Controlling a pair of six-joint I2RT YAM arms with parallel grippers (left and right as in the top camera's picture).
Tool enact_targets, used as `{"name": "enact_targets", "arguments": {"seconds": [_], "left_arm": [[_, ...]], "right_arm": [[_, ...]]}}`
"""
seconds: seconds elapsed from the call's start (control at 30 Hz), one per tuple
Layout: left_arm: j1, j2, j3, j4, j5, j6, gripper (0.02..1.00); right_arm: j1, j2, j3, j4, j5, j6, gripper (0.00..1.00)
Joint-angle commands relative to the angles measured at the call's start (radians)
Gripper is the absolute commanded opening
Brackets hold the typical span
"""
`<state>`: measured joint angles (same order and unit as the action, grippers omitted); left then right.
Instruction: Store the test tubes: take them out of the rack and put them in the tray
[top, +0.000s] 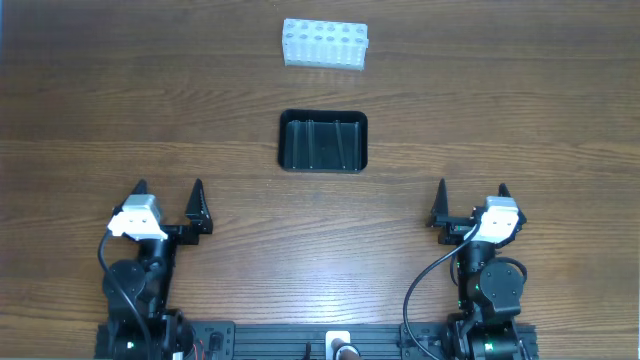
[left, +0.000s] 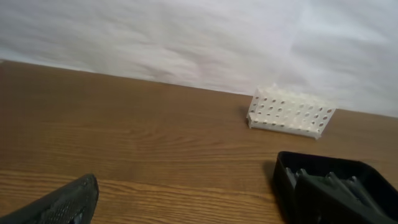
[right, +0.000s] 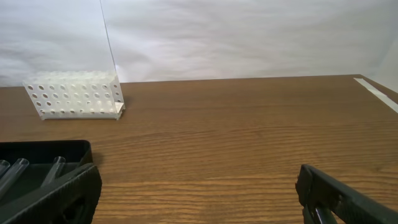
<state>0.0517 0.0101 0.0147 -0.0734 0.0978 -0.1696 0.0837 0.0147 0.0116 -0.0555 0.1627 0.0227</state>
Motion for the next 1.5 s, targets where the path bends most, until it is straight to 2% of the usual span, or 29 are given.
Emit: {"name": "enact_targets", "arguments": {"seconds": [0.03, 0.13, 1.5], "left_arm": [[-0.004, -0.006, -0.009, 0.006, 0.018, 0.074, 1.000], [-0.004, -0.006, -0.009, 0.007, 0.033, 0.115, 0.998], [-0.004, 0.052, -0.009, 0.007, 0.020, 0.114, 1.000]], "right_arm": [[-0.006, -0.007, -0.006, -0.004, -0.008, -0.002, 0.991], [-0.006, -0.007, -0.006, -0.004, -0.008, -0.002, 0.991], [-0.006, -0.007, -0.006, -0.004, -0.008, -0.002, 0.991]]}}
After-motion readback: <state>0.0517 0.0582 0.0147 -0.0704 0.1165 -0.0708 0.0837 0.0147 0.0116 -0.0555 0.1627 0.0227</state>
